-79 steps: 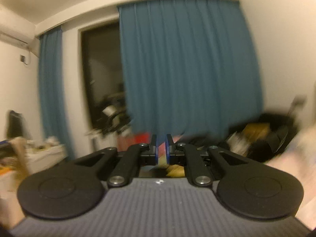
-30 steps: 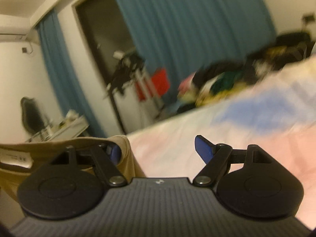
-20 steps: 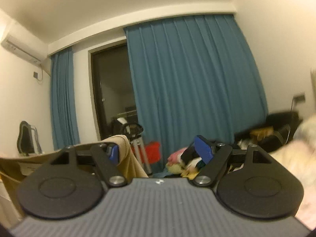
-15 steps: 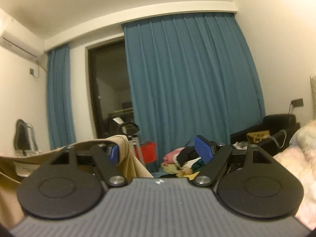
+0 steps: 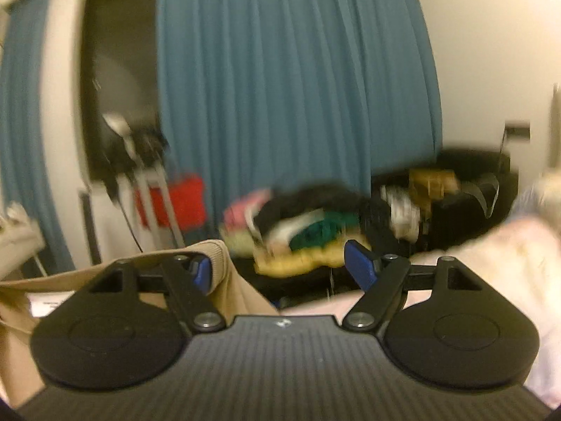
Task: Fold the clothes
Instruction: 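Lower the shirt flat onto the duvet and open both grippers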
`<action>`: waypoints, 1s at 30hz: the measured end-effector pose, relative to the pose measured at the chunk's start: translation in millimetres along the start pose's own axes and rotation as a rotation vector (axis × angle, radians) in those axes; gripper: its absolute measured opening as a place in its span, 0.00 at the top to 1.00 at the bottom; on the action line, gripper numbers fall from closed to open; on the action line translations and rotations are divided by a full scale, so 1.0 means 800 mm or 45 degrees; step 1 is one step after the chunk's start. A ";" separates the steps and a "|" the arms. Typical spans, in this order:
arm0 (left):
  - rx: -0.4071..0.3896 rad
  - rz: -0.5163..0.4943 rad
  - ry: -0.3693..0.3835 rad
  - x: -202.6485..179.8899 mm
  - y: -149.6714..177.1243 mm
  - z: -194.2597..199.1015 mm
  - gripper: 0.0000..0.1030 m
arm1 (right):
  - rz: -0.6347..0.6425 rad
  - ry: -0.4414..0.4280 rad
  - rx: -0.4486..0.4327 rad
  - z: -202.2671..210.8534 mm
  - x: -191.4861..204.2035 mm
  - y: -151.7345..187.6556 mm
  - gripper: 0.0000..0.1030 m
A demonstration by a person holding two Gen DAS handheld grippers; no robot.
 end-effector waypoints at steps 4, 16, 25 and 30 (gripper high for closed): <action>0.340 0.061 -0.006 0.027 0.088 -0.126 0.08 | 0.062 0.015 0.232 -0.107 0.013 0.096 0.26; 0.885 -0.144 0.149 0.026 0.101 -0.172 0.00 | 0.448 -0.308 0.645 -0.123 0.062 0.151 0.26; 0.551 -0.141 0.124 -0.020 0.085 0.029 0.00 | 0.235 -0.355 0.391 0.065 0.029 0.091 0.26; 0.412 -0.182 0.144 -0.048 0.106 0.187 0.00 | 0.108 -0.383 0.286 0.203 -0.016 0.084 0.26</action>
Point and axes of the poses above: each gripper's, at about its wrist camera, not at the fingertips, and z roughly against the way its jaws point, x to its left, y to its underside, the point moved 4 cm from there along -z, roughly the way its jaws point, and after that the axes turned 7 degrees about y, right-handed, at the moved point
